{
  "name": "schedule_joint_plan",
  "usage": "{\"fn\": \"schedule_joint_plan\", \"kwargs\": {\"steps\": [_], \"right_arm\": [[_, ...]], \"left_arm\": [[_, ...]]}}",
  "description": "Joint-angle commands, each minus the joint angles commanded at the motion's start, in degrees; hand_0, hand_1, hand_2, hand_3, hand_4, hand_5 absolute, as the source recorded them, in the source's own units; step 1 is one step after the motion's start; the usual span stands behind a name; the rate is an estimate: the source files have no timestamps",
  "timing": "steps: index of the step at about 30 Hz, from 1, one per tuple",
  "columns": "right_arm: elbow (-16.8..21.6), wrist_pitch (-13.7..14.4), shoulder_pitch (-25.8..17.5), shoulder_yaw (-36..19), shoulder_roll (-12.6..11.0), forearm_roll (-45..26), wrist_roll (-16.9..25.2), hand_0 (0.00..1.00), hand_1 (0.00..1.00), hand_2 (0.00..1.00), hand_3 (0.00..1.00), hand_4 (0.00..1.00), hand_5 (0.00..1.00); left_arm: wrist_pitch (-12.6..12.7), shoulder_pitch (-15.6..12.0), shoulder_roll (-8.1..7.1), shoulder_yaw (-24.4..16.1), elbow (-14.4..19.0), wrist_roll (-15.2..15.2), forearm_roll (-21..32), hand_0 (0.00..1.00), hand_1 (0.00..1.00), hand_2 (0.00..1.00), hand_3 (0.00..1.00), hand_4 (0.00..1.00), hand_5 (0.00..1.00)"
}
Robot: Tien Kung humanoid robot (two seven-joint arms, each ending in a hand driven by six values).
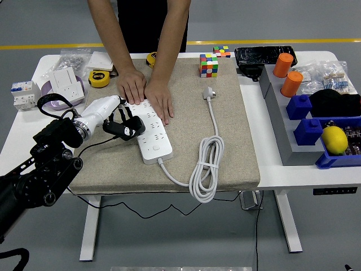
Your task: Pick up the plug,place it near the board,insert it into the board,press the button
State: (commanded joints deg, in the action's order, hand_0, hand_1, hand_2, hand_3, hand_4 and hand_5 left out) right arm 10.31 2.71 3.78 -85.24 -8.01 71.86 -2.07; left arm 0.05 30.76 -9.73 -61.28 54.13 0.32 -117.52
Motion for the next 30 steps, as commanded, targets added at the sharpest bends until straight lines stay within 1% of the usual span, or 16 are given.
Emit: {"fn": "schedule_joint_plan", "kwargs": {"steps": [5,12,15,18,22,26,30], "right_arm": [[0.0,0.0,0.0,0.0,0.0,0.0,-0.1,0.877,0.784,0.764,0.789,0.998,0.919],[0.0,0.0,0.1,0.0,0.0,-0.1,0.0,0.876,0.783,0.764,0.789,0.998,0.92],[0.0,0.0,0.1,-0.1,0.0,-0.1,0.1,0.876,0.783,0.764,0.789,0.998,0.92],[0.0,0.0,0.1,-0.2,0.0,-0.2,0.1,0.876,0.783,0.764,0.789,0.998,0.92],[0.0,0.0,0.1,-0.2,0.1,-0.3,0.2,0.876,0.782,0.764,0.789,0.998,0.922],[0.0,0.0,0.0,-0.1,0.1,-0.4,0.2,0.876,0.782,0.764,0.789,0.998,0.922],[0.0,0.0,0.0,0.0,0.1,-0.3,0.0,0.876,0.781,0.764,0.788,0.998,0.922]], "left_arm": [[0.0,-0.1,0.14,0.1,0.1,-0.1,-0.2,0.288,0.102,0.126,0.216,0.698,0.276],[0.3,0.1,-0.18,0.4,0.5,0.0,-1.4,0.293,0.099,0.128,0.226,0.704,0.27],[1.0,0.1,-0.28,0.3,0.7,0.0,-3.9,0.292,0.098,0.128,0.226,0.708,0.265],[1.8,-0.1,-0.45,-0.3,1.4,0.1,-8.7,0.292,0.098,0.128,0.226,0.708,0.265],[2.0,-0.3,-0.79,-0.4,2.0,0.2,-10.6,0.292,0.096,0.127,0.226,0.708,0.262],[1.6,-0.5,-1.03,-0.4,2.7,0.2,-9.7,0.292,0.096,0.127,0.226,0.708,0.262],[1.2,-1.1,-1.27,-0.5,4.5,-0.2,-7.7,0.29,0.096,0.127,0.225,0.708,0.263]]}}
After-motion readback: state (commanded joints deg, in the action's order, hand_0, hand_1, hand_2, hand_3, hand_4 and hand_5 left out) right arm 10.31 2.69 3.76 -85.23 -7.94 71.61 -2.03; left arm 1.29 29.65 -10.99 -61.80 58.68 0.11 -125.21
